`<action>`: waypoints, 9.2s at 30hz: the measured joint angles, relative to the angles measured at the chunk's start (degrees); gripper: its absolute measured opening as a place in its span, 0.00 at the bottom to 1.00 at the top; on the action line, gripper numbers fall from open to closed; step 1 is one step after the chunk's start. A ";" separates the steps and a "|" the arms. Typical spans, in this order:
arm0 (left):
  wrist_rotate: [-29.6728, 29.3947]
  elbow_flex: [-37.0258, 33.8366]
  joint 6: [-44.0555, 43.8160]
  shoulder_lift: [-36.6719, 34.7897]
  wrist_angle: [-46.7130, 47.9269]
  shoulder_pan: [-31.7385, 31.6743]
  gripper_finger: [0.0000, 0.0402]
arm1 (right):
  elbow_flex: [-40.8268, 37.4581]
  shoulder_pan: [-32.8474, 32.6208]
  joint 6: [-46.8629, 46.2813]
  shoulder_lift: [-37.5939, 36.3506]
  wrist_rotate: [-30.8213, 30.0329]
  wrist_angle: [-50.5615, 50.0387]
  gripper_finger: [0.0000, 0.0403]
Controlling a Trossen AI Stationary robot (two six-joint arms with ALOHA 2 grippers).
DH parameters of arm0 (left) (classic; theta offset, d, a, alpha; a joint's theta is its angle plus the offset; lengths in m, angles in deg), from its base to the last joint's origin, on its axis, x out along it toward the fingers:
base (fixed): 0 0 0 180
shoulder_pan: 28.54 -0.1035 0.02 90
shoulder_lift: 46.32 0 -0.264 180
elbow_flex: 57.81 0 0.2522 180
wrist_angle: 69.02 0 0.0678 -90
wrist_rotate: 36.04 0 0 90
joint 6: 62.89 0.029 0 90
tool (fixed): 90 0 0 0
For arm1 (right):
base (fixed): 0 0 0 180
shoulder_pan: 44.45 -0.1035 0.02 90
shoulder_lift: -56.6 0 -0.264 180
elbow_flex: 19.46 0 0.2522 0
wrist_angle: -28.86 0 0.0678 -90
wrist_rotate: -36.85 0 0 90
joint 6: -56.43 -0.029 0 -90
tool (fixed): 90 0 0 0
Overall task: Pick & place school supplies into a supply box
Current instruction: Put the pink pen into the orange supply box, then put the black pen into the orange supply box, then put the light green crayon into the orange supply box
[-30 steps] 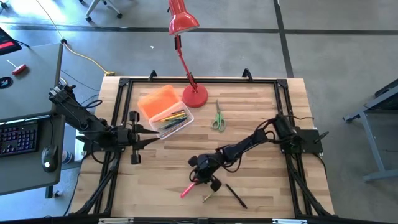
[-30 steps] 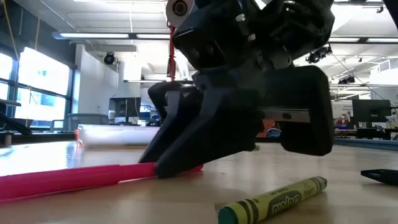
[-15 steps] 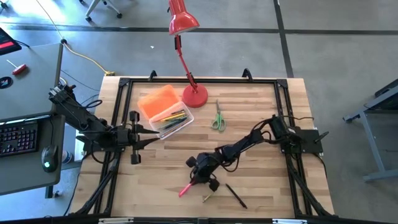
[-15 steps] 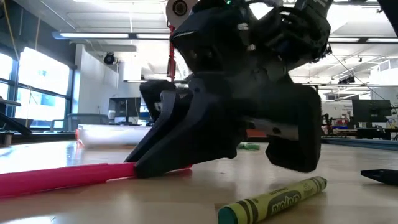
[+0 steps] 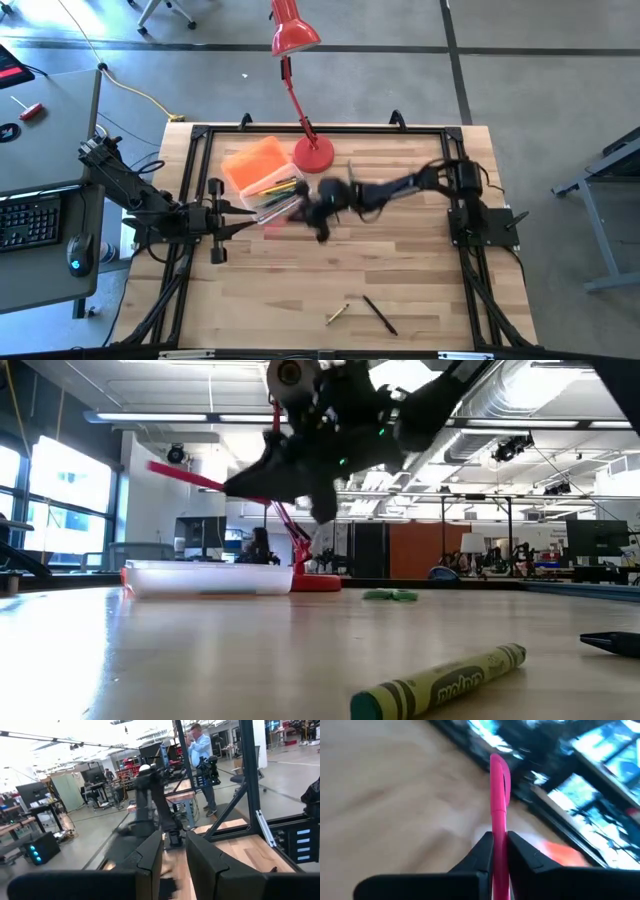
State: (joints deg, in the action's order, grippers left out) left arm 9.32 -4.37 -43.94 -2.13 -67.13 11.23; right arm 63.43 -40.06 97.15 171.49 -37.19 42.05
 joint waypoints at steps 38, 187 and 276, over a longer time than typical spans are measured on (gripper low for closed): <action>-1.38 0.02 5.72 -0.02 0.15 -0.02 0.29 | 19.97 3.83 -3.29 10.17 -6.45 -19.55 0.20; 7.58 0.02 1.82 -0.01 -2.58 -0.02 0.29 | -2.94 -8.62 -23.72 -2.31 -29.40 -3.48 0.02; 5.20 0.00 1.30 0.00 -2.97 -0.02 0.29 | -20.05 -34.08 -36.64 -3.81 -13.85 10.14 0.19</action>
State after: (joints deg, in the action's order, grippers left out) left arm 14.52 -4.37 -42.64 -2.13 -70.11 11.21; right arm 43.38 -74.14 60.51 167.68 -51.04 52.19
